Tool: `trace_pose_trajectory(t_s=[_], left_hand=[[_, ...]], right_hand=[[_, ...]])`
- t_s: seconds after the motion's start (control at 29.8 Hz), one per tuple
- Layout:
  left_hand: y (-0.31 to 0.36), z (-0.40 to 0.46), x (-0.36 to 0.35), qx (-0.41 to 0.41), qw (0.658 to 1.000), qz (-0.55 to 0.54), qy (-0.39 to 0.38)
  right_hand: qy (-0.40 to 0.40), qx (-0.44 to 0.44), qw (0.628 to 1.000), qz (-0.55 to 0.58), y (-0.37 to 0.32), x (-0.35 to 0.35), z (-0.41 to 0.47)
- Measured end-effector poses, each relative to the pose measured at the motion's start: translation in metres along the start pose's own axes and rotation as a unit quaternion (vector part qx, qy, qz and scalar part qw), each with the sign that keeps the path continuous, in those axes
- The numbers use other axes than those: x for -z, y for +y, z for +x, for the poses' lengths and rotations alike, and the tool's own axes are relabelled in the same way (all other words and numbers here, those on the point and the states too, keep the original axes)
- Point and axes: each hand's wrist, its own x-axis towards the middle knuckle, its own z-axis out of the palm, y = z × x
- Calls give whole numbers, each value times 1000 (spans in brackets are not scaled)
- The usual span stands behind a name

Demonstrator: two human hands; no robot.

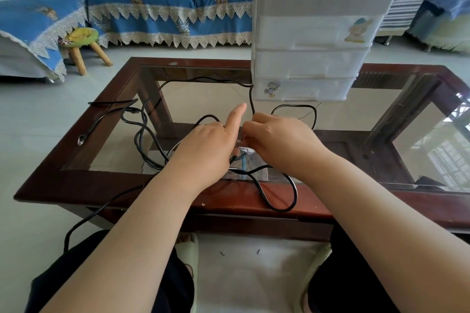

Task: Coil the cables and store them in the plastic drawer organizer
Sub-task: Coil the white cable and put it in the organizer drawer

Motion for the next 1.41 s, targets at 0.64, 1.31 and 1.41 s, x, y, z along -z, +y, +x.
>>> trace_pose_trajectory(t_s=[0.64, 1.31, 1.41], left_hand=[[8, 4, 20, 93, 932, -346, -48], [20, 45, 12, 63, 958, -279, -14], [18, 56, 12, 77, 947, -309, -41]], right_hand=[[138, -145, 892, 404, 2, 1, 0], [5, -222, 901, 373, 36, 22, 9], [-11, -259, 858, 444, 51, 26, 13]])
